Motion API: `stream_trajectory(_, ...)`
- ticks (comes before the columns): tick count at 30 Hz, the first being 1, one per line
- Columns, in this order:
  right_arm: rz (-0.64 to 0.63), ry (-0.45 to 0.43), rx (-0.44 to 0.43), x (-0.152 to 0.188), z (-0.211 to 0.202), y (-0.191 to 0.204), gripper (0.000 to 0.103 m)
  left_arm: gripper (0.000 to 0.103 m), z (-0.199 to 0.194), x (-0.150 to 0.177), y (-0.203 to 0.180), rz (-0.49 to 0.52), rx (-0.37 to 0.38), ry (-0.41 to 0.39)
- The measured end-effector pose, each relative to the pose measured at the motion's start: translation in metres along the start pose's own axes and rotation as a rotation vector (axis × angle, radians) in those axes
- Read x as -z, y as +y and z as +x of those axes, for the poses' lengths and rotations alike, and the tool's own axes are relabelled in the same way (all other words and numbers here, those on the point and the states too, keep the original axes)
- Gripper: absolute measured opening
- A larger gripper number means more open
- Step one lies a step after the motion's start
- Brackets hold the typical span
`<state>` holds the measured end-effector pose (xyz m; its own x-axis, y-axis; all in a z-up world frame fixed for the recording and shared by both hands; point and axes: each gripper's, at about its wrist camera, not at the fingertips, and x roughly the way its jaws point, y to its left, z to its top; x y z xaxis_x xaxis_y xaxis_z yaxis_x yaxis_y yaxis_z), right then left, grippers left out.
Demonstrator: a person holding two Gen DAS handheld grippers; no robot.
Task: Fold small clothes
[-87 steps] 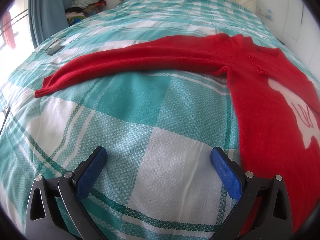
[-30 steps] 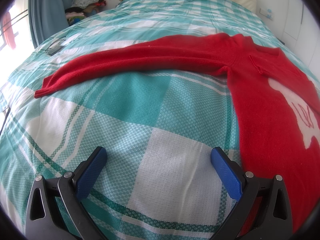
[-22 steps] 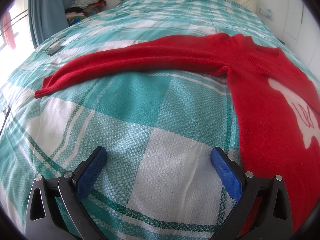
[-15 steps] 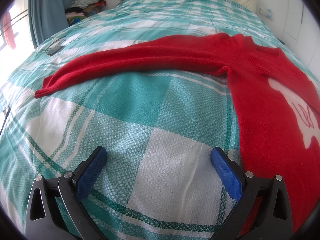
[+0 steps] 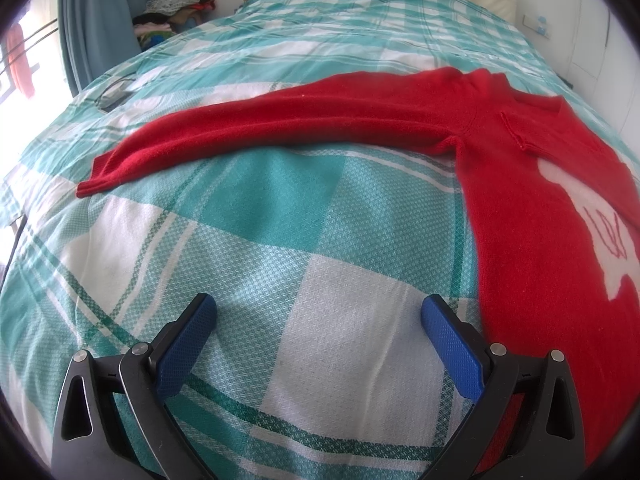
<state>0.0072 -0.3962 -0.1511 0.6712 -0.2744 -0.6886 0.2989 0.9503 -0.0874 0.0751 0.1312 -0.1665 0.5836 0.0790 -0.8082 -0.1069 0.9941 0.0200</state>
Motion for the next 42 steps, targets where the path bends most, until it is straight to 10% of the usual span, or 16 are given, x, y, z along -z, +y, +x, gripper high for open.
stream_trajectory(6,-0.002,0.002,0.003,0.0,0.0,-0.001,0.085,0.102,-0.04,-0.039,0.067,-0.185,0.192,-0.062)
stream_trajectory(12,-0.002,0.001,0.003,0.0,0.0,-0.001,0.085,0.101,0.012,-0.065,0.202,-0.605,0.045,0.057)
stream_trajectory(16,-0.004,0.001,0.007,0.0,0.0,-0.001,0.085,0.095,0.052,-0.077,0.236,-0.681,0.051,0.137)
stream_trajectory(20,-0.008,0.001,0.013,-0.001,0.0,-0.002,0.085,0.074,0.075,-0.094,0.237,-0.655,0.008,0.151)
stream_trajectory(22,-0.009,0.001,0.015,-0.001,0.0,-0.002,0.085,0.042,0.076,-0.1,0.233,-0.621,-0.018,0.141)
stream_trajectory(23,-0.009,0.001,0.016,-0.001,0.0,-0.001,0.085,0.011,0.075,-0.103,0.231,-0.605,-0.029,0.14)
stream_trajectory(25,-0.01,0.001,0.017,-0.001,0.0,-0.001,0.085,0.007,0.063,-0.11,0.228,-0.594,-0.026,0.106)
stream_trajectory(35,-0.011,0.001,0.022,0.0,0.0,-0.001,0.085,0.006,-0.091,-0.225,0.041,-0.146,0.271,-0.191)
stream_trajectory(42,-0.008,-0.002,0.018,0.0,-0.001,0.0,0.085,0.006,-0.123,-0.24,-0.137,0.124,0.535,-0.186)
